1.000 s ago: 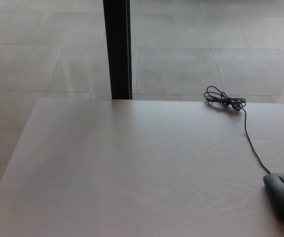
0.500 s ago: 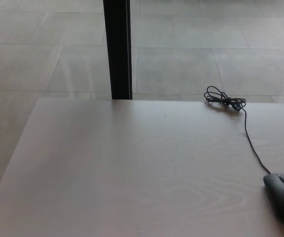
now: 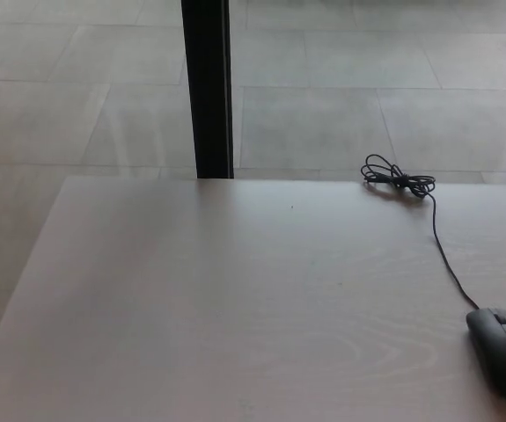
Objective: The robot uses its right fingers to click on the left button of the black mouse placed on the table.
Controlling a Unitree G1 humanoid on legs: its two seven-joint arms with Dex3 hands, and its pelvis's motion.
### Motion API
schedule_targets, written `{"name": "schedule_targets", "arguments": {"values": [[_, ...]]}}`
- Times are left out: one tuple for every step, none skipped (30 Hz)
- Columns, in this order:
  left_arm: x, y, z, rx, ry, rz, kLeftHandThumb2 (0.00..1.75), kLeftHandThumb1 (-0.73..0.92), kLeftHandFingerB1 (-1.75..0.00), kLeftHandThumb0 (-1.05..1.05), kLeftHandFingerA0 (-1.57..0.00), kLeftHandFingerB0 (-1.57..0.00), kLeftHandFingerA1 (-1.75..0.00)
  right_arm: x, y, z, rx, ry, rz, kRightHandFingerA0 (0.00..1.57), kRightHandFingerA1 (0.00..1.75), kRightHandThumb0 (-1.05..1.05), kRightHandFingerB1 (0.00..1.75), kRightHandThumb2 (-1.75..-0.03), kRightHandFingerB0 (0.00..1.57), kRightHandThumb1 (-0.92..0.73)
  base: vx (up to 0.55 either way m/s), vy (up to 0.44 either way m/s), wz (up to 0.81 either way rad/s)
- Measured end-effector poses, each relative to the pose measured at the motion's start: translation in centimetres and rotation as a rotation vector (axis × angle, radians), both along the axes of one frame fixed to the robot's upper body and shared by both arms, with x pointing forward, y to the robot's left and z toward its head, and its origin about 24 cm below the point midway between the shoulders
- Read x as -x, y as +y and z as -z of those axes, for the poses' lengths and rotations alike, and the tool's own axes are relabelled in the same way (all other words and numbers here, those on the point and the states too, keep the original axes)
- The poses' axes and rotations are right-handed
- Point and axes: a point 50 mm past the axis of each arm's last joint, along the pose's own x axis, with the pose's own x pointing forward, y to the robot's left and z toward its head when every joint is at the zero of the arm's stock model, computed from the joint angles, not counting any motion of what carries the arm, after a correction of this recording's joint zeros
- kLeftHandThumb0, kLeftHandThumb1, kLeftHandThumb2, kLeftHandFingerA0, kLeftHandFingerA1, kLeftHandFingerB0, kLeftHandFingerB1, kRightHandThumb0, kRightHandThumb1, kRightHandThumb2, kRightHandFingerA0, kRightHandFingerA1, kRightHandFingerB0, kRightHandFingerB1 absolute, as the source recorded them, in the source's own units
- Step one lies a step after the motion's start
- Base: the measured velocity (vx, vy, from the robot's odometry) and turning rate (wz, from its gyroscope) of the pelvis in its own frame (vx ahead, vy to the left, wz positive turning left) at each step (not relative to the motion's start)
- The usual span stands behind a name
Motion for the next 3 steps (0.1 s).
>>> {"name": "schedule_targets", "arguments": {"values": [[-0.01, -0.01, 0.01, 0.0, 0.001, 0.001, 0.88, 0.92, -0.49, -0.87, -0.74, -0.56, -0.55, -0.03, 0.05, -0.01, -0.006, -0.004, -0.005, 0.61, 0.56, -0.66, 0.38, -0.67, 0.38, -0.91, 0.0, 0.0, 0.0], [-0.02, -0.01, 0.01, 0.0, 0.001, 0.002, 0.88, 0.92, -0.49, -0.87, -0.74, -0.56, -0.55, -0.05, 0.11, 0.02, -0.012, -0.006, -0.011, 0.61, 0.56, -0.66, 0.38, -0.67, 0.38, -0.91, 0.0, 0.0, 0.0], [0.0, -0.01, 0.01, 0.0, 0.002, 0.002, 0.95, 0.87, -0.52, -0.93, -0.71, -0.57, -0.56, -0.07, 0.16, 0.03, -0.015, -0.007, -0.02, 0.63, 0.57, -0.66, 0.38, -0.67, 0.39, -0.9, 0.0, 0.0, 0.0]]}}
